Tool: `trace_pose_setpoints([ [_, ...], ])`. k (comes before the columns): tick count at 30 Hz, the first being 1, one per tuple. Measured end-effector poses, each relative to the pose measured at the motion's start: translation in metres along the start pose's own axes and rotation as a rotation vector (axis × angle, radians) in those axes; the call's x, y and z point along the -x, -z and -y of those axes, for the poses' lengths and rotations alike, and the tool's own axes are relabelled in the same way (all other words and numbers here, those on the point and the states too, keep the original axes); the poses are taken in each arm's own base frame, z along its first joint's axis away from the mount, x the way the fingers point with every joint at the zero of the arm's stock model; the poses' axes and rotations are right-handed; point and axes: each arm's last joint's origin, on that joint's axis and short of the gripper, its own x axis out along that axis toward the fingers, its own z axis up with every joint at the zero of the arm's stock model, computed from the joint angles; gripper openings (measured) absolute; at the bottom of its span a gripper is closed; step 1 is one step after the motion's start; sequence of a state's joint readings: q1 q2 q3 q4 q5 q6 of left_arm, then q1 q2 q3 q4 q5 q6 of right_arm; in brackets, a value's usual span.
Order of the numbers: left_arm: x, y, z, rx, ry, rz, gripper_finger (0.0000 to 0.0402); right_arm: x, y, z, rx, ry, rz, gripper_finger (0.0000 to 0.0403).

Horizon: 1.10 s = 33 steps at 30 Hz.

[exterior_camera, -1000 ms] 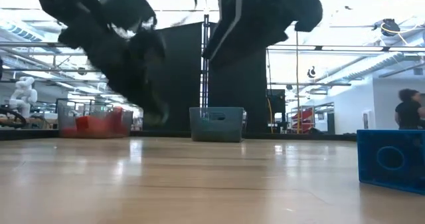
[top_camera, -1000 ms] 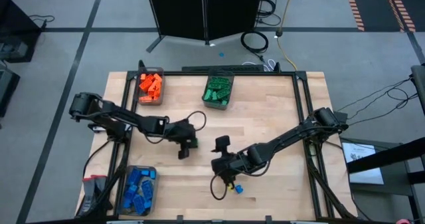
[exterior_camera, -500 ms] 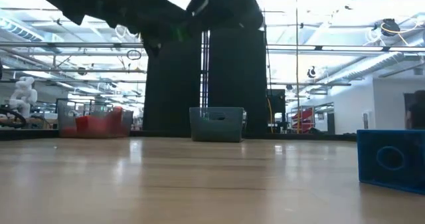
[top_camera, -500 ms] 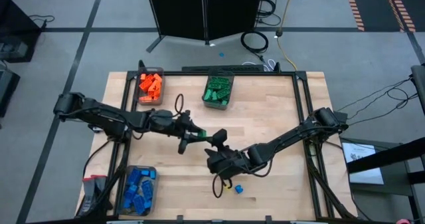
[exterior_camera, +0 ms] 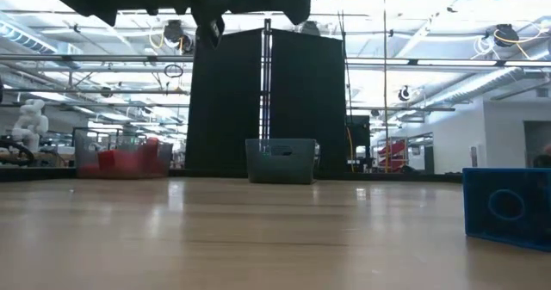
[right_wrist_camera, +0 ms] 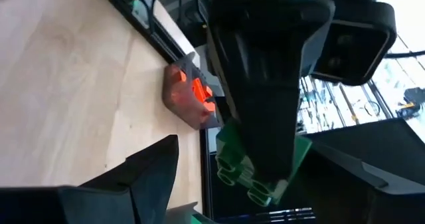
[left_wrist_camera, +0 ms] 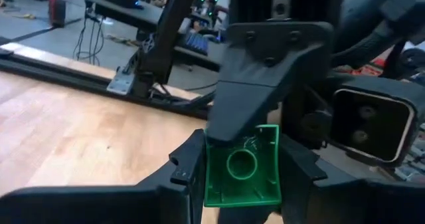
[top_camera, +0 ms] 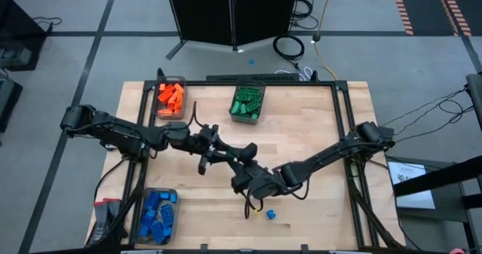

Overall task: Sort blocks
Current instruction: Put the green game piece into the top right black transparent bin

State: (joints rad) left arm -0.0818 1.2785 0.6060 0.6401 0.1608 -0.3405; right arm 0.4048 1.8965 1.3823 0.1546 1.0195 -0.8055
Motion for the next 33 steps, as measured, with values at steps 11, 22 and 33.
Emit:
trace_pose_setpoints([
  [11, 0.000, -0.003, 0.003, -0.012, 0.018, 0.033, 0.0119, -0.005, -0.003, 0.009, -0.051, 0.049, 0.025, 0.0244],
  [22, 0.000, -0.002, 0.002, -0.014, 0.016, 0.025, 0.0119, -0.005, -0.004, 0.010, -0.007, 0.059, 0.029, 0.0140],
  [33, 0.004, -0.001, -0.014, -0.187, -0.061, -0.039, 0.0176, -0.006, 0.001, 0.009, 0.094, 0.135, -0.097, 0.0140],
])
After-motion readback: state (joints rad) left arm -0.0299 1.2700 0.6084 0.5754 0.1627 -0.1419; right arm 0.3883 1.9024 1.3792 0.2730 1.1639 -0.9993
